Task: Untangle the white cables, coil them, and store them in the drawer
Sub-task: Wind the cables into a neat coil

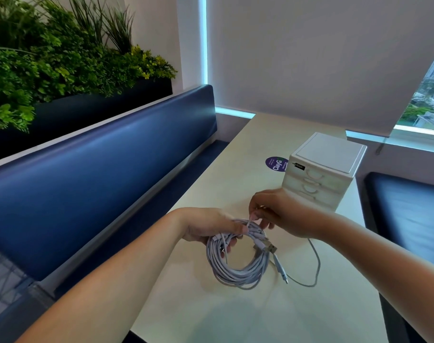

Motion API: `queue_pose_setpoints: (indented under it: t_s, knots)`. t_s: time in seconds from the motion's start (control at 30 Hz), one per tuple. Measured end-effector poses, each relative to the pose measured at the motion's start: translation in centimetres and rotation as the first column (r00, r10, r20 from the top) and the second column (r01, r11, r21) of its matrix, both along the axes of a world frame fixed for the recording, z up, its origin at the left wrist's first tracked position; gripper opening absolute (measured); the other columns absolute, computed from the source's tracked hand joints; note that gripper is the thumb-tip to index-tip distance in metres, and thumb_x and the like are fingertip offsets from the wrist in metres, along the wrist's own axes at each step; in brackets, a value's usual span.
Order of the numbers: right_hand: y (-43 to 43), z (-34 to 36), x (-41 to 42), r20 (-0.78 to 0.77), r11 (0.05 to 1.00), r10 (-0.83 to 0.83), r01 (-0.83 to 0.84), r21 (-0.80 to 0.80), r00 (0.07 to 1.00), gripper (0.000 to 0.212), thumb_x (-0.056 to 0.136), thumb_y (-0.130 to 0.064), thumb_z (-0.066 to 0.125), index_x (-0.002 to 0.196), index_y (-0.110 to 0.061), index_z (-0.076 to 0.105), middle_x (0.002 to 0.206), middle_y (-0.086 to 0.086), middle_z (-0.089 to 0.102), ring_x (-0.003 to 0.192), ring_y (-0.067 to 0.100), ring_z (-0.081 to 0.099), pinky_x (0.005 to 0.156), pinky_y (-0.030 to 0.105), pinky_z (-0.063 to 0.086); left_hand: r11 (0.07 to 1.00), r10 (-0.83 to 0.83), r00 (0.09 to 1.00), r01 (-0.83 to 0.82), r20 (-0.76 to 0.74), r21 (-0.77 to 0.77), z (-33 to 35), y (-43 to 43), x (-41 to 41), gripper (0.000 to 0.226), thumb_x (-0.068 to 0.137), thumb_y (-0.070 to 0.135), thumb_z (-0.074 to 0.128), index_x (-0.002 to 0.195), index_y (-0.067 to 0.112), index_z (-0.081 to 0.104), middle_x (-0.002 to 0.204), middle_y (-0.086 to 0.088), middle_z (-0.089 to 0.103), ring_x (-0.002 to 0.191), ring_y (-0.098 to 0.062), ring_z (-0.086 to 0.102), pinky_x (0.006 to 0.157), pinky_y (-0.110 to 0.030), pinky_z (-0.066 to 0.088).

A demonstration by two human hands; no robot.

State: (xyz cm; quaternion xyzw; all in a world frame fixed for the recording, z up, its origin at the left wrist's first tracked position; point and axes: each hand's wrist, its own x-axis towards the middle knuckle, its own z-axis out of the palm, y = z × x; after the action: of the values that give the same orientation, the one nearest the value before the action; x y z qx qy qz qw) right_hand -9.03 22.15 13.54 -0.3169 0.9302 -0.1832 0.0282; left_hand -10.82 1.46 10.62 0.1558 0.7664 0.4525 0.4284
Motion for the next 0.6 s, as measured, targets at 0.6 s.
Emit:
queue_pose_setpoints:
  t_s: [0.6]
  knots:
    - [0.52,0.42,0.17,0.364,0.968,-0.007,0.098,-0.233,0.931,0.016,0.099,-0.008,0.044,0.091,-0.009,0.059,0.073,0.009,0.066,0.067,0.014,0.065,0.068,0.025,0.055,0.992,0.124,0.985,-0.126,0.119,0.012,0.68,0.17,0.76,0.062,0.096,0.064,0.031,0.09,0.01,0.06,0.062,-0.001,0.057,0.049,-0.01,0.054,0.055,-0.02,0.049]
